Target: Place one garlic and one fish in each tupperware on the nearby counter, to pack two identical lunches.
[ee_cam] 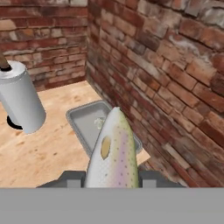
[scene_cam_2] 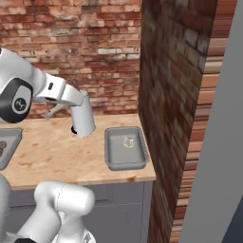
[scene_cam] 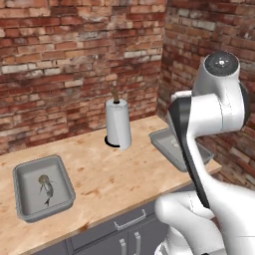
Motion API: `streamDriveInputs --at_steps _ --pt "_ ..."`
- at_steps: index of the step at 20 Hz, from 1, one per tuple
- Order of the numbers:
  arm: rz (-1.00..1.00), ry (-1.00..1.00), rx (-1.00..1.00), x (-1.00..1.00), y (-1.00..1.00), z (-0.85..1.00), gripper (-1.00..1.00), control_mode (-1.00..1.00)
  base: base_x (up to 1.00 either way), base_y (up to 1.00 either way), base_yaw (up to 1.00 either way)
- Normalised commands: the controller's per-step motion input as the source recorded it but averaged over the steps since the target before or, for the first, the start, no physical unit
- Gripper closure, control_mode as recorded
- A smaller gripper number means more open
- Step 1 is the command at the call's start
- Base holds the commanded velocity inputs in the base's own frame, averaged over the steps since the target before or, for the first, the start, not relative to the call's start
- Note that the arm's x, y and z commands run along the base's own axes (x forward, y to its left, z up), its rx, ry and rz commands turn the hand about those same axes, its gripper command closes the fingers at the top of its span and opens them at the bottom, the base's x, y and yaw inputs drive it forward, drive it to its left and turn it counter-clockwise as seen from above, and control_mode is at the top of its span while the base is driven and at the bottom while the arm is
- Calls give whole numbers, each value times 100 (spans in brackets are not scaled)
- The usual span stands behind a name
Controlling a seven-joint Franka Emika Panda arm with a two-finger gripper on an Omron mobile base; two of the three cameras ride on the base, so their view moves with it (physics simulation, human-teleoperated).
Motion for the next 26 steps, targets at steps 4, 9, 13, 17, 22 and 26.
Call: streamDriveInputs --at_steps 4,9,13,17,22,26 --pt "0 -9 0 14 -4 -33 100 -100 0 0 0" --pt "3 -1 0 21 -24 -33 100 -100 0 0 0" --pt "4 2 0 28 -28 -35 100 -100 0 0 0" --pt "5 9 0 35 -19 -33 100 -100 0 0 0" --pt "6 14 -1 34 -7 -27 100 -100 0 0 0" --pt "6 16 -2 36 -2 -26 100 -100 0 0 0"
